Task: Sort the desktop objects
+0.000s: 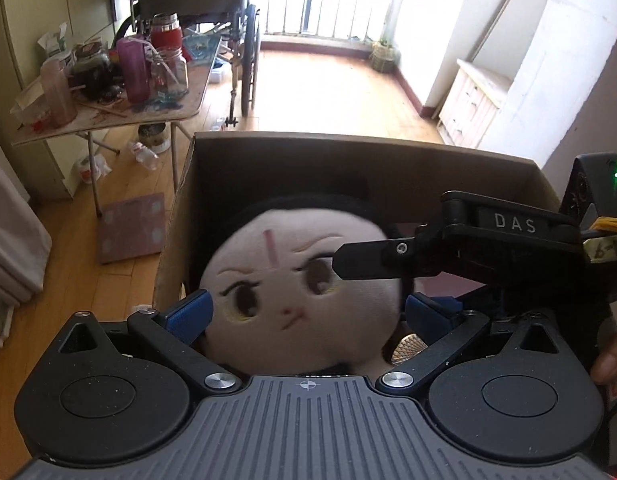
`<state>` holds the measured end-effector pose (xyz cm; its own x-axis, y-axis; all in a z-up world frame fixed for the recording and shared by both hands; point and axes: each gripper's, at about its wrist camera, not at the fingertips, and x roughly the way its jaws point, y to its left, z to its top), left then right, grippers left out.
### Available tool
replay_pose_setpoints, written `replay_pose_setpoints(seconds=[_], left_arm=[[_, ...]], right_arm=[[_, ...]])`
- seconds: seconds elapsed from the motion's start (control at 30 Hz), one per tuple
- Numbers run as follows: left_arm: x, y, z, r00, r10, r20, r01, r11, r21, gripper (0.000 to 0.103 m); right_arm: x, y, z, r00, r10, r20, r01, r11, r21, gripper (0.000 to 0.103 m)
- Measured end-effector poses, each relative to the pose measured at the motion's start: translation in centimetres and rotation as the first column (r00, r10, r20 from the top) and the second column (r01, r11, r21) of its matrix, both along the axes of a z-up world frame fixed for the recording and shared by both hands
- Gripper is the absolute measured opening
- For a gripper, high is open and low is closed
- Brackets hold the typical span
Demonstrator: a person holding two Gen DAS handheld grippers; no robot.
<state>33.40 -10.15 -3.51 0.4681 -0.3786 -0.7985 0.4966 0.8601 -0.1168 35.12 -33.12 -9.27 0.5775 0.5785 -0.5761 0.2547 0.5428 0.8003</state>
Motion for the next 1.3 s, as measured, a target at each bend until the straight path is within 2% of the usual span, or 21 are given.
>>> replay_pose_setpoints(seconds=[0.13,0.33,0.43,0.6,0.73,0.87,0.97,1.1,1.27,1.3], left_arm=[[-0.5,0.5,0.8,1.000,0.008,0.007,-0.008,1.000,-0.014,0.103],[-2.4,2.2,3.1,0.998,0.049,0.049,-0.045,0.996,-0.081,0.103],[-5.0,3.6,5.2,0.989,0.091,0.117,-0.073,0.987,-0.145,0.103],[-10.6,5.9,8.1,0.974,0.130,0.185,-0.084,0.967,-0.239,0.103],[-15.4,7.3,8.9,0.964,0.157,0.216,-0.086,0.949,-0.305,0.103],[-19.1,7.6,8.5,0.960,0.178,0.218,-0.104,0.944,-0.312,0.103],[-21.2,7.2,8.2,0.948,0.240,0.209,-0.179,0.945,-0.273,0.103],[-23.0,6.5,7.7,0.937,0.295,0.188,-0.251,0.941,-0.225,0.103],[-25.2,5.8,7.6,0.911,0.353,0.214,-0.323,0.932,-0.164,0.103],[-25.7,5.7,7.7,0.902,0.367,0.229,-0.337,0.928,-0.157,0.103]], right_arm=[[-0.4,-0.2,0.8,1.000,-0.006,0.001,0.006,1.000,-0.012,0.103],[-1.9,-1.7,2.3,0.999,-0.051,0.018,0.050,0.998,0.035,0.103],[-3.6,-2.2,3.7,0.998,-0.051,0.041,0.049,0.997,0.053,0.103],[-8.5,-3.3,7.7,0.990,-0.040,0.138,0.034,0.998,0.052,0.103],[-14.0,-3.5,10.5,0.973,-0.032,0.227,0.034,0.999,-0.002,0.103],[-19.2,-2.6,12.7,0.959,0.001,0.284,0.050,0.984,-0.171,0.103],[-22.4,-1.2,13.7,0.954,0.050,0.295,0.050,0.945,-0.324,0.103],[-25.4,0.5,14.4,0.953,0.143,0.266,0.012,0.862,-0.506,0.103],[-28.6,2.1,15.0,0.946,0.182,0.267,0.056,0.720,-0.691,0.103],[-29.0,2.2,15.1,0.946,0.187,0.264,0.059,0.702,-0.710,0.103]])
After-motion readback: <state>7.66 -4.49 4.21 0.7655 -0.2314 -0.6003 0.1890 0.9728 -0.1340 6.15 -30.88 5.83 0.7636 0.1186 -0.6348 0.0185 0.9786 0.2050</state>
